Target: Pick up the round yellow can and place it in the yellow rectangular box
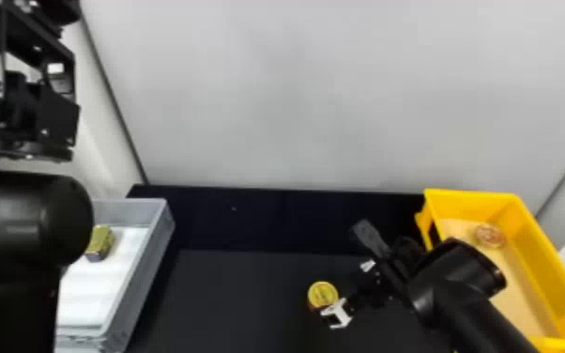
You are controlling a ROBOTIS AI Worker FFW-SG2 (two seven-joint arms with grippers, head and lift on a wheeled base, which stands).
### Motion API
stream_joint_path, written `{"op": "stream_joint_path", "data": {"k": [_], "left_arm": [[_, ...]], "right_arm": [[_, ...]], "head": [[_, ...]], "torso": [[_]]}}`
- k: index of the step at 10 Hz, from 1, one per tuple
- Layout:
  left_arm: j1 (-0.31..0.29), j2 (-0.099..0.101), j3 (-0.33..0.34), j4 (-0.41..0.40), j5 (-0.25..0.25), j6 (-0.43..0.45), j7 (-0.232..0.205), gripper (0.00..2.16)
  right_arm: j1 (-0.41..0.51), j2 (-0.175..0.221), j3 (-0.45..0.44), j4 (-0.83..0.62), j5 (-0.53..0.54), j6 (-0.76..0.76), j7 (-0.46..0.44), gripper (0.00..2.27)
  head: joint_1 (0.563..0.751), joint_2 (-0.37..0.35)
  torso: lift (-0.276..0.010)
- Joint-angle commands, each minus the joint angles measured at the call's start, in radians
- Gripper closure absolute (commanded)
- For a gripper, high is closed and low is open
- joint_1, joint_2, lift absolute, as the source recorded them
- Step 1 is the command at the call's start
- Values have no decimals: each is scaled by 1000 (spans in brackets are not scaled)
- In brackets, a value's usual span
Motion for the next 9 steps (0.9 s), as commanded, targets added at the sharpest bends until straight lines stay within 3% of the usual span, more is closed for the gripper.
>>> {"op": "stream_joint_path", "data": {"k": [1,9], "left_arm": [[-4,-3,-2,1,0,-3,0,140],[-13,-6,-10,7,-2,-14,0,140]], "right_arm": [[-5,9,1,27,-3,-36,-8,116],[-30,41,7,159,-24,-160,-85,121]], "head": [[663,54],[663,54]], "torso": [[-2],[-2]]}}
